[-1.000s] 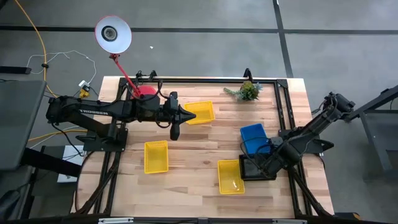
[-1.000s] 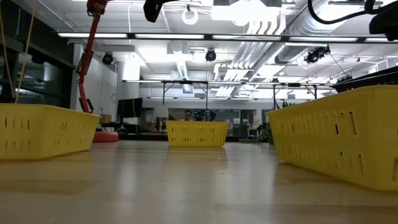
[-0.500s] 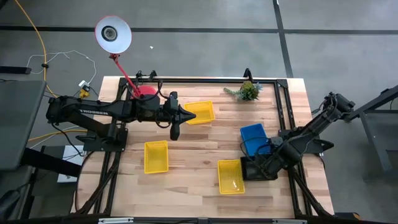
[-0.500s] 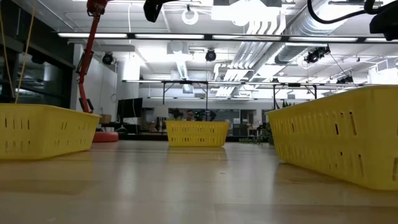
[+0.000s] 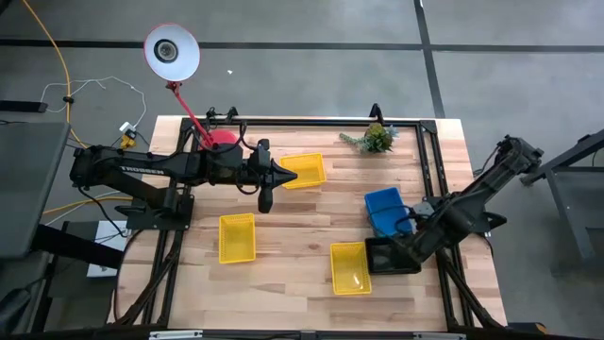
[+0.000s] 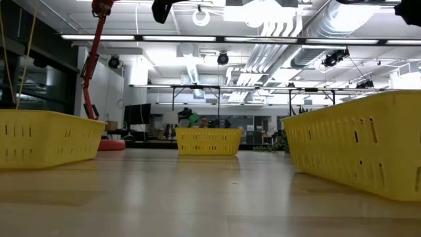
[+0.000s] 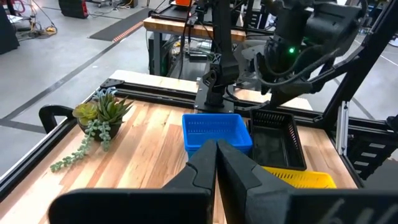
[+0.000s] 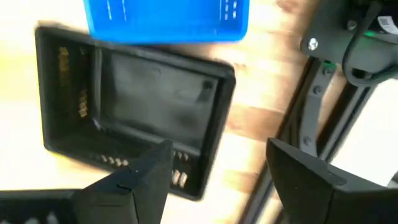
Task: Stack baskets by color
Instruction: Stack the left black bin on the right stacked black bin
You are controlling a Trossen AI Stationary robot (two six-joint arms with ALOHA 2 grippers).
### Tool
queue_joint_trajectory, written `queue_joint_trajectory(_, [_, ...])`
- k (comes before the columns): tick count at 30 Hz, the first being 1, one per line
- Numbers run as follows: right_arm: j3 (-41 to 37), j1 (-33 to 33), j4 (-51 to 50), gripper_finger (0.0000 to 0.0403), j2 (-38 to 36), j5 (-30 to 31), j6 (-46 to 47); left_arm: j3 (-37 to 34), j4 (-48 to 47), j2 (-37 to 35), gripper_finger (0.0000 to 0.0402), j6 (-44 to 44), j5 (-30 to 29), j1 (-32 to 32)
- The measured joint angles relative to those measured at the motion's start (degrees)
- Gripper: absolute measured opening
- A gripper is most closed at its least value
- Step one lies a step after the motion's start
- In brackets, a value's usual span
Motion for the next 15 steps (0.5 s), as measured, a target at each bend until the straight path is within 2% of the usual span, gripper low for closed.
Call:
queue_joint_trajectory(3, [0.0,0.0,0.0,0.0228,-0.4,-2.9,-3.9,0.0,0.0,0.0,0.0001,0.0,0.0,0.0])
queue_joint_trajectory(5, [-1.2,0.0,1.6,0.0194,-0.3,-5.0,-6.2,0.0,0.0,0.0,0.0,0.0,0.0,0.0])
queue_joint_trajectory(7, [-3.3,0.2,5.0,0.0137,-0.3,-6.4,-7.9,0.0,0.0,0.0,0.0,0.0,-0.1,0.0])
queue_joint_trajectory(9, [-5.4,0.8,8.5,0.0062,-0.3,-6.9,-9.0,0.0,0.1,0.0,0.0,0.0,-0.1,0.0])
queue_joint_trajectory(11, [-7.4,1.1,12.2,0.0017,-0.3,-5.8,-8.8,0.0,0.1,0.0,0.0,0.0,-0.2,0.0])
queue_joint_trajectory(15, [-9.6,1.4,15.6,0.0023,-0.3,-4.4,-7.5,0.0,0.1,0.0,0.0,-0.4,-0.2,0.0])
